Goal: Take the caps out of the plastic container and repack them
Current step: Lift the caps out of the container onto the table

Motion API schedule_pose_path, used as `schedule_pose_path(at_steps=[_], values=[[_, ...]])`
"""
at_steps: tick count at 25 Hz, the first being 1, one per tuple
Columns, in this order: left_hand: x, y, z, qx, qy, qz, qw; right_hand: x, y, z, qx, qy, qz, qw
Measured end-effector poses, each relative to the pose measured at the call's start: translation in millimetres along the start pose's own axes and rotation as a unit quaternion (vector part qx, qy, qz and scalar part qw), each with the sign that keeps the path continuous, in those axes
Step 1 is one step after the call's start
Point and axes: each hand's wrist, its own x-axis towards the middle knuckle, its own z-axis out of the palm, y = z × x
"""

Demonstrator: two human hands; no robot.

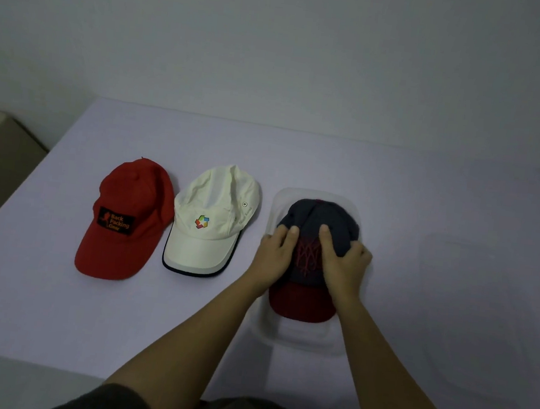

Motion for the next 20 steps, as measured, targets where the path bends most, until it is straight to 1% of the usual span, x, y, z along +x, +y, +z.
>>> schedule_pose_path(at_steps=[3,5,7,8,11,13,17,18,20], values=[[-5,16,-15,-0.029,0.051,0.025,0.998,-5,-18,-7,0.079,0.015,-0.031,0.996],[-13,27,-30,-0.094,0.064,0.027,0.993,-13,-32,-7,0.162,0.002,-0.035,0.986],[-21,32,-52,-0.174,0.073,0.004,0.982,-25,-46,1,0.213,-0.046,-0.032,0.975],[-25,29,-65,-0.196,0.088,-0.012,0.977,-33,-53,7,0.214,-0.082,-0.030,0.973],[-39,4,-106,-0.221,0.156,-0.042,0.962,-63,-59,36,0.175,-0.193,-0.040,0.965],[-48,-22,-132,-0.226,0.186,-0.044,0.955,-82,-54,57,0.152,-0.238,-0.044,0.958],[-69,-81,-170,-0.211,0.203,-0.088,0.952,-105,-26,96,0.076,-0.330,-0.026,0.941],[-72,-96,-174,-0.194,0.202,-0.109,0.954,-106,-15,105,0.048,-0.347,-0.021,0.936],[-75,-119,-177,-0.138,0.206,-0.150,0.957,-108,3,117,-0.005,-0.358,-0.011,0.934]])
